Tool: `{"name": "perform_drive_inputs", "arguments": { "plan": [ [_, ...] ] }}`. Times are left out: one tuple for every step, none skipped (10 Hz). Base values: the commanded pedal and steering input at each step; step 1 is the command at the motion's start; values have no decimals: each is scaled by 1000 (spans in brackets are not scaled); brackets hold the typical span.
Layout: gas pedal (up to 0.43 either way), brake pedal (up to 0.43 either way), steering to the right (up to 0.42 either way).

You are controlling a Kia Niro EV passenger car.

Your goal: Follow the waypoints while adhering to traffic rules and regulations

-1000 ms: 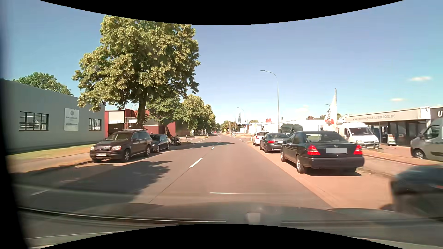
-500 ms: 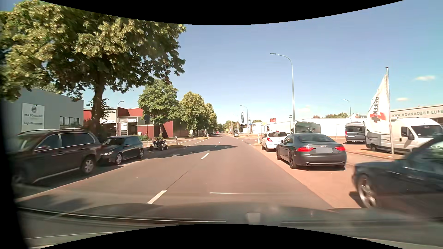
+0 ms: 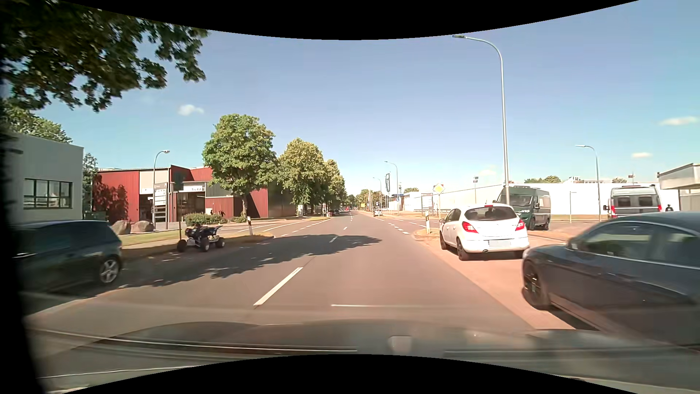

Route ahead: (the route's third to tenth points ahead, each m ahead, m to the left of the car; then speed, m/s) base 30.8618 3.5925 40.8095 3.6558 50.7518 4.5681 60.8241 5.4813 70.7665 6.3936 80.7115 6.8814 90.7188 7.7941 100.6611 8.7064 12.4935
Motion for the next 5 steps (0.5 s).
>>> {"name": "perform_drive_inputs", "arguments": {
  "plan": [
    [138,6,-6],
    [138,6,-5],
    [138,6,-4],
    [138,6,-2],
    [138,6,0]
  ]
}}
